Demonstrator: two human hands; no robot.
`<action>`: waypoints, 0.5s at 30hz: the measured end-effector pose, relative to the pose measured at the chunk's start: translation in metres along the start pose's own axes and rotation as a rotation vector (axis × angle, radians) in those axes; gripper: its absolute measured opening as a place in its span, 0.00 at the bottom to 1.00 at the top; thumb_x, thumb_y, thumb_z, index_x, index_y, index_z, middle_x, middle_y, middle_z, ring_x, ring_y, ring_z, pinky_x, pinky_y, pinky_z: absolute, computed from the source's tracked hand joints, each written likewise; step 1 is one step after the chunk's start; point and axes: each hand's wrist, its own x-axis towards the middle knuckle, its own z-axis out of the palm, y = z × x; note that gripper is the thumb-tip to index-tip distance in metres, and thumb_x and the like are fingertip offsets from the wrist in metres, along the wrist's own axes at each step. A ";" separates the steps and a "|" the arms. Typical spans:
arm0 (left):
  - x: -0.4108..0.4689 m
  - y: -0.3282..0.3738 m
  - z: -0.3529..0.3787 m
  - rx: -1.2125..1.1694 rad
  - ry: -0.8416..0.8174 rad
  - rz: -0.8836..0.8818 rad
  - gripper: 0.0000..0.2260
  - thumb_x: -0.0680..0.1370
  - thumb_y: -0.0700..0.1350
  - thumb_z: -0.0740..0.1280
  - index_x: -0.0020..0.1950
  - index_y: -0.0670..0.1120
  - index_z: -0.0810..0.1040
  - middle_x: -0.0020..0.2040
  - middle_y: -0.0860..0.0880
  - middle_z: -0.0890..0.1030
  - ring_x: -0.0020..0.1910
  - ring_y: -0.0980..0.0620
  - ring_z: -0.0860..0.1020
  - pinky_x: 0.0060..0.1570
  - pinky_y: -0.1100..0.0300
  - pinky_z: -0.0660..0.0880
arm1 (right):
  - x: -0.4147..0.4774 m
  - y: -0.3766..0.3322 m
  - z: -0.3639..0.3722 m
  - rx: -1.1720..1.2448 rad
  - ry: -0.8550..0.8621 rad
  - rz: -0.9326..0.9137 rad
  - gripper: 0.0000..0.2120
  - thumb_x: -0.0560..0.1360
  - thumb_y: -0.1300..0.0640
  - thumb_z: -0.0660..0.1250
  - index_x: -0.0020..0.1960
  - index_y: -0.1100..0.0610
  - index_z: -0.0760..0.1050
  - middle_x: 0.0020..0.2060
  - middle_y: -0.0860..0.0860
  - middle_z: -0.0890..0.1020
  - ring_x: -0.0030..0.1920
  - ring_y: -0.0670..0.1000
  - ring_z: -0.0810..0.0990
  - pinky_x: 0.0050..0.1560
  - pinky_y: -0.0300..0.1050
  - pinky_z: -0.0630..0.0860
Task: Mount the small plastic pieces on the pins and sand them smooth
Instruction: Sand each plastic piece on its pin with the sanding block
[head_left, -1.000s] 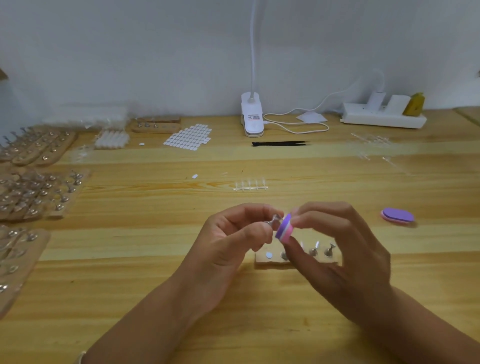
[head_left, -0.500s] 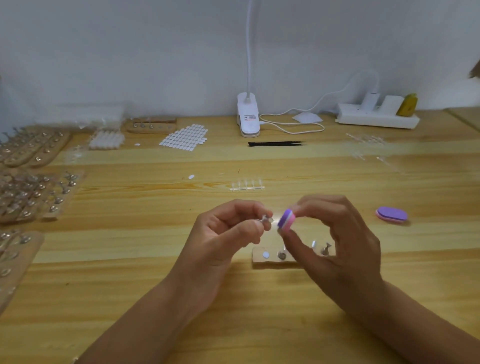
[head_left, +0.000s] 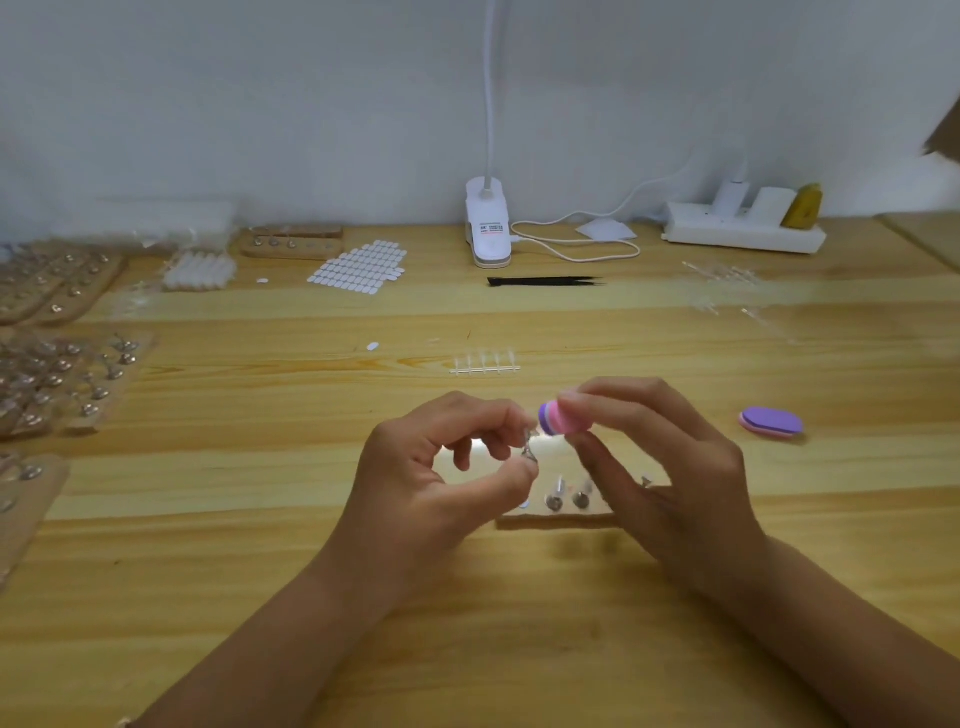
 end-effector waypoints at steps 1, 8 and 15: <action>0.000 0.001 0.001 0.020 0.020 0.004 0.08 0.69 0.46 0.72 0.46 0.48 0.84 0.40 0.54 0.82 0.40 0.54 0.78 0.39 0.60 0.71 | 0.001 -0.001 0.000 0.006 0.015 0.013 0.11 0.76 0.66 0.72 0.58 0.62 0.79 0.51 0.56 0.83 0.54 0.52 0.83 0.57 0.45 0.79; -0.003 0.003 0.003 0.145 0.092 -0.004 0.08 0.68 0.42 0.74 0.45 0.52 0.85 0.39 0.57 0.81 0.41 0.56 0.79 0.40 0.64 0.70 | -0.001 0.001 0.004 0.026 -0.052 0.027 0.13 0.75 0.68 0.73 0.58 0.60 0.79 0.50 0.54 0.83 0.53 0.51 0.82 0.55 0.46 0.79; -0.004 0.005 0.003 0.213 0.095 0.014 0.09 0.67 0.42 0.75 0.45 0.52 0.85 0.39 0.57 0.82 0.41 0.57 0.79 0.40 0.66 0.70 | -0.001 0.001 0.004 0.058 -0.123 0.022 0.09 0.77 0.66 0.71 0.57 0.59 0.79 0.50 0.54 0.83 0.53 0.49 0.82 0.56 0.46 0.80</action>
